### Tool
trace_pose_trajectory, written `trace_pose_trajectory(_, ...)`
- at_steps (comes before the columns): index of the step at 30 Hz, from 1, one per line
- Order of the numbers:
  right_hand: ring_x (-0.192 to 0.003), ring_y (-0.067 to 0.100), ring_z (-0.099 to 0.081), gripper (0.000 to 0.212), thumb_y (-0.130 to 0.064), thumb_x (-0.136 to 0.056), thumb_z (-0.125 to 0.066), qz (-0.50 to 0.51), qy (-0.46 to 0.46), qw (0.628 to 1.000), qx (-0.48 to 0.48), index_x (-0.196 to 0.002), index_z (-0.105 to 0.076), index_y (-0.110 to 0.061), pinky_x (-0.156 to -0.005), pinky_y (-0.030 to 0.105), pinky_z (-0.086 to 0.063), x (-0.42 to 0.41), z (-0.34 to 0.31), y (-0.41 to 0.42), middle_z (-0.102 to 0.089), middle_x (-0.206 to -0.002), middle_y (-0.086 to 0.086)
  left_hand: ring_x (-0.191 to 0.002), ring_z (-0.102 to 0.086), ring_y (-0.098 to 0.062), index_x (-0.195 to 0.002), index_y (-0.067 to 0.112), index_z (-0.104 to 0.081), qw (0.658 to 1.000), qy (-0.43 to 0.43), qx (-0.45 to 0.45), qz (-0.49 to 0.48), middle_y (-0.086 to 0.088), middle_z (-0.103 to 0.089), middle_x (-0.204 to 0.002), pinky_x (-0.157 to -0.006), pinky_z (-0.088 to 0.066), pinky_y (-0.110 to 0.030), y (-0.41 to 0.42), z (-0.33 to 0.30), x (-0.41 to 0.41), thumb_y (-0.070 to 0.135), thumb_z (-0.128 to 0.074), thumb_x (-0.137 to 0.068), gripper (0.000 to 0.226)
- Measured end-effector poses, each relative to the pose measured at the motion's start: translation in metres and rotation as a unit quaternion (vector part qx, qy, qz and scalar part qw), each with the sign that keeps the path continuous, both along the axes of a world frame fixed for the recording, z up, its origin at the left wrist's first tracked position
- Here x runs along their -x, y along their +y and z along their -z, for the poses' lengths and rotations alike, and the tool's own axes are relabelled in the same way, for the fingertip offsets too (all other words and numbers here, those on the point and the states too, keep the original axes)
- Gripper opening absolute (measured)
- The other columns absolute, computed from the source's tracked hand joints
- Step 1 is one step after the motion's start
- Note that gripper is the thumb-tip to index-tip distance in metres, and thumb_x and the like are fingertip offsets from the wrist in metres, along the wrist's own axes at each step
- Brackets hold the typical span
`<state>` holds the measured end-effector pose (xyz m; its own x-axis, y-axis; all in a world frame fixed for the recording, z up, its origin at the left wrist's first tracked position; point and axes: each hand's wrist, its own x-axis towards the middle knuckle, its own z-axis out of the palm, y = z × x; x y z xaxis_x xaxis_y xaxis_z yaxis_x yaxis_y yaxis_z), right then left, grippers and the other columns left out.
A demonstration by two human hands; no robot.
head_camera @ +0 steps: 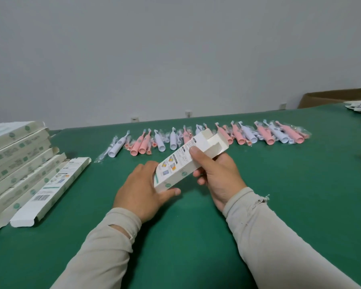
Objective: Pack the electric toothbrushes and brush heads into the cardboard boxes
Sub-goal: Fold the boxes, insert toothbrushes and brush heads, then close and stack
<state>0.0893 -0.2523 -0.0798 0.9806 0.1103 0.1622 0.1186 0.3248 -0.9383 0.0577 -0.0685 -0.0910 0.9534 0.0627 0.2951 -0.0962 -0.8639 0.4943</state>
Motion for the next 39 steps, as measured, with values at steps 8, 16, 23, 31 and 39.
trace_pose_trajectory(8, -0.055, 0.007, -0.054, 0.043, -0.045, -0.071, -0.078, -0.012, 0.042, 0.999, -0.006, -0.102, -0.070, -0.017, -0.047, 0.019, -0.044, 0.000, 0.003, 0.001, -0.077, -0.084, 0.001, -0.092, -0.058, -0.004, -0.115, 0.044, -0.048, 0.998, -0.018, 0.052, 0.037, 0.019, -0.061, -0.104, -0.075, -0.049, -0.033, -0.003, 0.005, 0.002, 0.089, -0.048, -0.066, 0.066)
trace_pose_trajectory(16, -0.067, 0.004, -0.057, 0.016, -0.027, -0.091, -0.063, 0.361, 0.072, 0.919, 0.143, -0.107, -0.061, -0.024, -0.054, 0.017, -0.037, -0.076, -0.018, -0.114, -0.066, -0.099, -0.008, -0.093, -0.056, -0.021, -0.117, 0.034, -0.051, 0.995, -0.099, -0.012, -0.013, 0.003, -0.063, -0.112, -0.072, -0.050, -0.038, -0.037, -0.011, -0.033, 0.069, -0.061, -0.078, 0.054)
trace_pose_trajectory(23, -0.135, 0.034, -0.042, 0.045, -0.025, -0.095, -0.051, 0.439, 0.104, 0.753, 0.479, -0.139, -0.056, -0.031, -0.110, 0.035, -0.034, -0.171, 0.002, -0.258, -0.046, -0.151, 0.003, -0.087, -0.056, -0.021, -0.123, 0.038, -0.049, 0.994, -0.111, -0.015, -0.003, 0.009, -0.060, -0.100, -0.069, -0.054, -0.043, -0.048, 0.012, -0.058, 0.080, -0.049, -0.076, 0.064)
trace_pose_trajectory(31, -0.145, 0.029, -0.036, 0.045, -0.014, -0.098, -0.047, 0.255, 0.086, 0.688, 0.674, -0.137, -0.061, -0.032, -0.120, 0.035, -0.029, -0.245, -0.017, -0.291, -0.034, -0.161, -0.005, -0.079, -0.056, -0.001, -0.124, 0.058, -0.044, 0.993, -0.110, 0.045, -0.005, 0.027, -0.058, -0.101, -0.061, -0.056, -0.039, -0.023, 0.037, -0.079, 0.088, -0.052, -0.070, 0.062)
trace_pose_trajectory(39, -0.124, 0.033, -0.057, 0.037, -0.021, -0.104, -0.047, 0.221, 0.118, 0.708, 0.660, -0.138, -0.061, -0.021, -0.103, 0.031, -0.043, -0.252, -0.009, -0.286, -0.054, -0.147, 0.008, -0.082, -0.057, -0.001, -0.127, 0.056, -0.045, 0.995, -0.095, 0.040, 0.010, 0.028, -0.058, -0.109, -0.060, -0.056, -0.039, -0.017, 0.047, -0.086, 0.086, -0.056, -0.071, 0.065)
